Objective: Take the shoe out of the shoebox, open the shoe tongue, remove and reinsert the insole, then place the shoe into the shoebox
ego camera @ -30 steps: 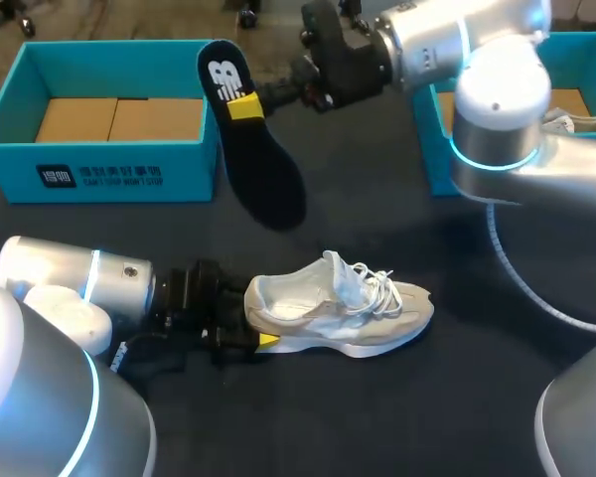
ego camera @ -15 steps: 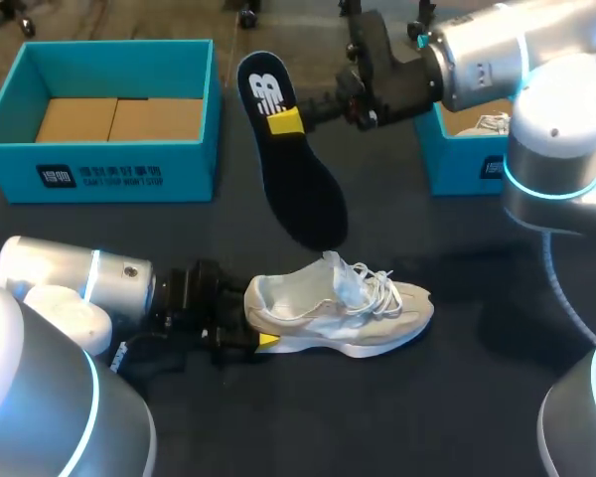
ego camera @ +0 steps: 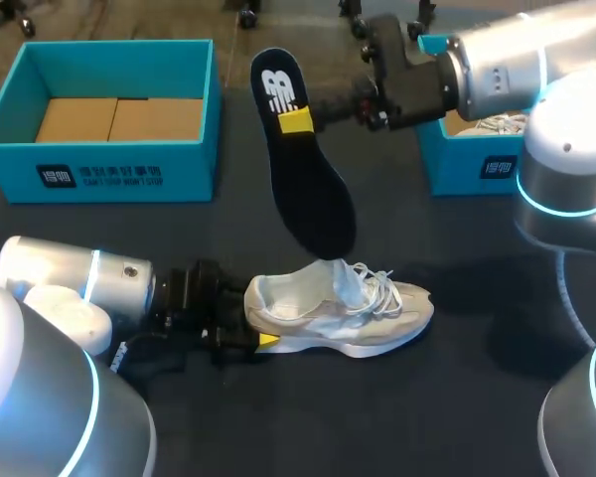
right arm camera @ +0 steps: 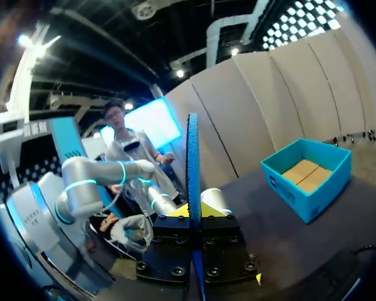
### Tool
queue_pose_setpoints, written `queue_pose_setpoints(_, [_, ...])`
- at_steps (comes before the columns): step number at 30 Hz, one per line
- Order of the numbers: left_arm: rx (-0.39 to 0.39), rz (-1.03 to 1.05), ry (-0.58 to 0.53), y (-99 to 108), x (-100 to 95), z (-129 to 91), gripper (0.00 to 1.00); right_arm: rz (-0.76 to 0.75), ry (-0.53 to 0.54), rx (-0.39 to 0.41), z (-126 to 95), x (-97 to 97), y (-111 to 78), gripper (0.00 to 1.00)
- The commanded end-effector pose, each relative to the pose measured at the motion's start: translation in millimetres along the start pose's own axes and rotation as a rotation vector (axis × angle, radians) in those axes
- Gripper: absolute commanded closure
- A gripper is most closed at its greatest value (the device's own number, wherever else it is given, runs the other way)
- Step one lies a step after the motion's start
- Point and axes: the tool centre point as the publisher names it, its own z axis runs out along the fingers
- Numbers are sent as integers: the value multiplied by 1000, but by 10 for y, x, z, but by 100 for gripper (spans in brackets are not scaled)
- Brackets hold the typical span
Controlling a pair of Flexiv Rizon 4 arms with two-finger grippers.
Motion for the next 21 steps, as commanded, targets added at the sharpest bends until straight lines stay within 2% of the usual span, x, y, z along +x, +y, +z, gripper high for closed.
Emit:
queue_pose_setpoints(1, [-1, -1, -2, 14, 10, -1, 100, 105, -16, -51, -190, 205, -5, 100])
queue_pose_setpoints(7, [-1, -1, -2, 14, 10, -1, 100, 206, -8, -114, -351, 309, 67, 100])
queue_pose_setpoints(11, [-1, -1, -2, 14, 10, -1, 100, 266, 13, -122, -396, 366, 97, 100])
queue_pose_setpoints(21, [-1, -1, -2, 14, 10, -1, 100, 278, -24, -114, -374, 668, 23, 100])
